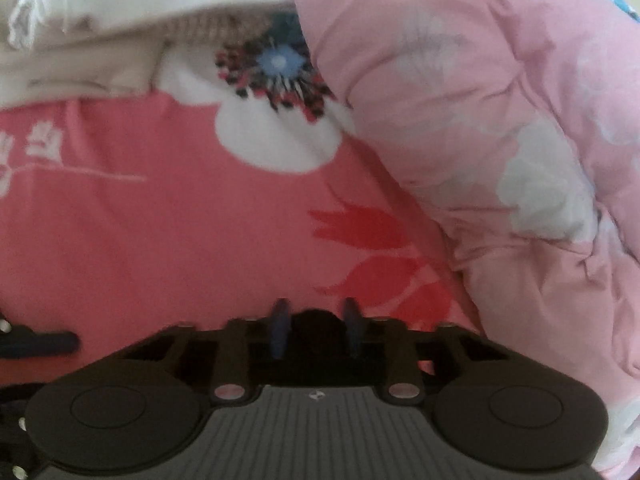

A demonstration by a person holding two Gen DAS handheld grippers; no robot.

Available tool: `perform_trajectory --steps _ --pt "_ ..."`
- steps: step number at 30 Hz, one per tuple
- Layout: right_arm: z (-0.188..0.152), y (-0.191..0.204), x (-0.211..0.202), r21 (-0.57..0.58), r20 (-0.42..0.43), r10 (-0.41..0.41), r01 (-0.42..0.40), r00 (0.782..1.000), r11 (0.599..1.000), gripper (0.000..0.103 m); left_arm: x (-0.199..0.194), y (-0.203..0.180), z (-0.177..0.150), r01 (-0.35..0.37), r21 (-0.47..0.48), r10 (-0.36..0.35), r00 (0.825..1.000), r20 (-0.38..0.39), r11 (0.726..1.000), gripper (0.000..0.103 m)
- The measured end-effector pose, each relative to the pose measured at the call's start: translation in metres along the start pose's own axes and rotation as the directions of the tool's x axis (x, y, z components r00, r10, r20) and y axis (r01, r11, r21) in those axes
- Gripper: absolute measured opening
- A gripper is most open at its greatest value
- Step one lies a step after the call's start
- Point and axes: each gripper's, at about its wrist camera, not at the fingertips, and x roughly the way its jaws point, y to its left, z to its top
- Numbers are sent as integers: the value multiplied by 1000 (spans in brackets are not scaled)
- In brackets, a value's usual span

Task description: Fold clothes

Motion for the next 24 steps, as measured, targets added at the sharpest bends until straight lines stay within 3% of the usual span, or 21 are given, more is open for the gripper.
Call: perform_trajectory --steps 4,11,14,16,17,21,23,24 --pt "-1 -23 -7 140 24 -16 12 1000 990 0 0 0 0 -1 3 1 1000 1 1000 28" --pt "-2 -61 -19 335 82 -6 -22 997 942 0 0 0 0 1 3 -1 1000 1 1000 28" --pt "7 -56 -24 294 94 67 -92 993 952 7 0 0 0 1 3 -1 1000 2 1000 28" --pt "18 -44 -24 223 80 69 -85 994 971 36 0 0 0 1 3 -1 1000 2 1000 28" --pt "22 -37 -22 177 63 62 -73 996 982 41 0 0 0 1 3 -1 1000 2 1000 28" --pt "31 -15 -6 26 -48 56 -55 997 998 40 0 -1 -1 1 6 -1 1000 2 1000 28" --pt "30 -11 1 -26 -97 24 -27 995 999 29 0 -1 -1 0 8 0 1000 3 1000 28" --pt "29 -11 2 -35 -109 13 -17 994 999 12 1 -1 -1 -1 9 1 1000 3 1000 28"
